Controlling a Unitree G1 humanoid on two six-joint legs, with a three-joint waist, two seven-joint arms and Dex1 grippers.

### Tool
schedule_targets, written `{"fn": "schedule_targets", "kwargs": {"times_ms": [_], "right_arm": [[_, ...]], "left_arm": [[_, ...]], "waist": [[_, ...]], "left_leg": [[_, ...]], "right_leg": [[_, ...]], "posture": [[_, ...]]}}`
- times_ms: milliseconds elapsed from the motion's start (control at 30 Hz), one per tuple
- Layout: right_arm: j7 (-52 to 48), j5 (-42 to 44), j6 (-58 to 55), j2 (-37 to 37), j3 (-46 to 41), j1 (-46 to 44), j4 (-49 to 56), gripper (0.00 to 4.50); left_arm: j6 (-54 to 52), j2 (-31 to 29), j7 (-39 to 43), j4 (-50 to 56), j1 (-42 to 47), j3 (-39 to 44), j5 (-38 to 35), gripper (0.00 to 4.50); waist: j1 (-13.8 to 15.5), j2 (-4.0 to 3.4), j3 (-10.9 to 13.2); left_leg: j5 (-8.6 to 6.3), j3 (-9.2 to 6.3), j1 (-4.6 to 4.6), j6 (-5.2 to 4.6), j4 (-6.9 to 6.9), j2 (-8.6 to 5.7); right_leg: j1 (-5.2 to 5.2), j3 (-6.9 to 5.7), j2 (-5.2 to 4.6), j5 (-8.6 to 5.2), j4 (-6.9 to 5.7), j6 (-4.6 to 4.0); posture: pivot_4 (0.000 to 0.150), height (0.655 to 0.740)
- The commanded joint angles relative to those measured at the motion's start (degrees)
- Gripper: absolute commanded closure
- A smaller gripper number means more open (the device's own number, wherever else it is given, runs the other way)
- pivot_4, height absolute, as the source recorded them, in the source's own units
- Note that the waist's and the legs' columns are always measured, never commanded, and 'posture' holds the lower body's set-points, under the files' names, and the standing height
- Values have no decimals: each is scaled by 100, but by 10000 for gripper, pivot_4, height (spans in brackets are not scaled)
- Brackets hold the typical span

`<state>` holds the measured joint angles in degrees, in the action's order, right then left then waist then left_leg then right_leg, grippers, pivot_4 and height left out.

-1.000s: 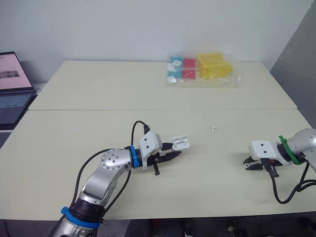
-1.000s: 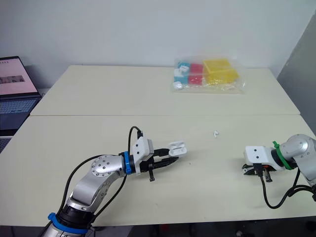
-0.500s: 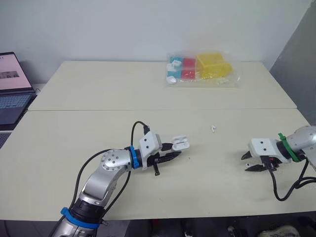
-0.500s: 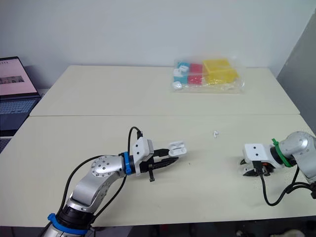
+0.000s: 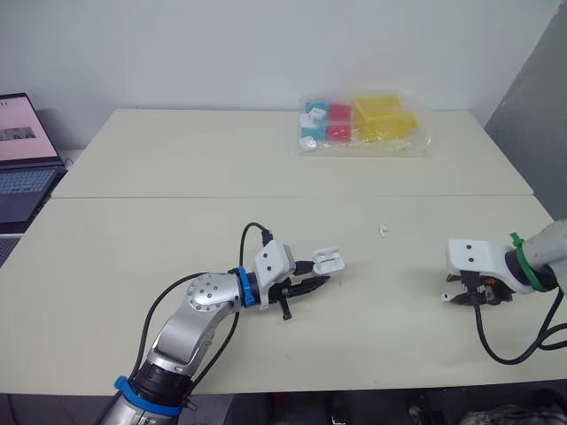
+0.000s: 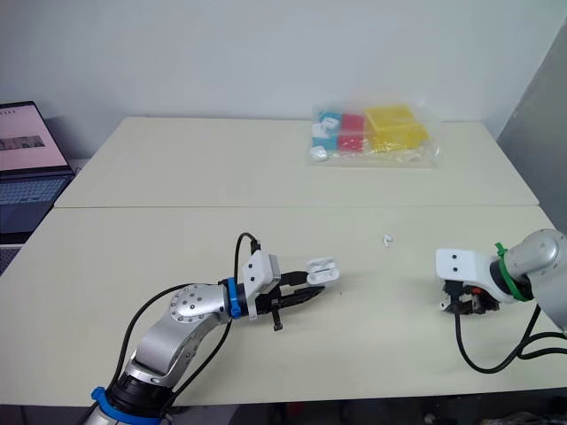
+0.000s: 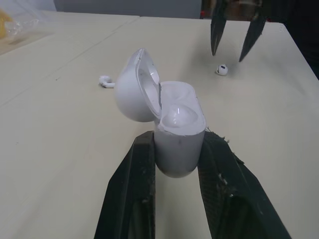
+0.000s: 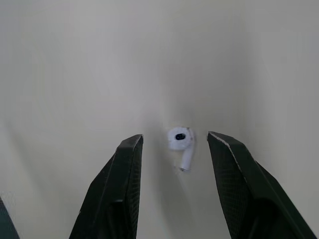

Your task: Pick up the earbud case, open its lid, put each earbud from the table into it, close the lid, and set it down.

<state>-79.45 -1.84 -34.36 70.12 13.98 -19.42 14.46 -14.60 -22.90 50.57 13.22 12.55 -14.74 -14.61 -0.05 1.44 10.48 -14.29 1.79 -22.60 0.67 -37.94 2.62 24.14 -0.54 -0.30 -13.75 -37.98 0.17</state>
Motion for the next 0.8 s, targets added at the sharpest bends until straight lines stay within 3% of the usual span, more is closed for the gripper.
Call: {"fn": "schedule_targets", "kwargs": {"times_ms": [33, 800], "right_arm": [[-12, -190, -211, 48, 159, -186, 19, 24117], [31, -544, -96, -430, 701, -751, -724, 24117]], "left_arm": [[118, 89, -59, 69, 46, -61, 16, 36900], [160, 124, -154, 113, -47, -103, 81, 36900]], "waist": [[-1, 0, 0], [-10, 0, 0]], "left_leg": [[0, 1, 0, 0, 0, 0], [0, 1, 0, 0, 0, 0]], "right_leg": [[0, 1, 0, 0, 0, 0], [1, -1, 3, 0, -3, 0]], "posture": [[1500, 7400], [1500, 7400]]}}
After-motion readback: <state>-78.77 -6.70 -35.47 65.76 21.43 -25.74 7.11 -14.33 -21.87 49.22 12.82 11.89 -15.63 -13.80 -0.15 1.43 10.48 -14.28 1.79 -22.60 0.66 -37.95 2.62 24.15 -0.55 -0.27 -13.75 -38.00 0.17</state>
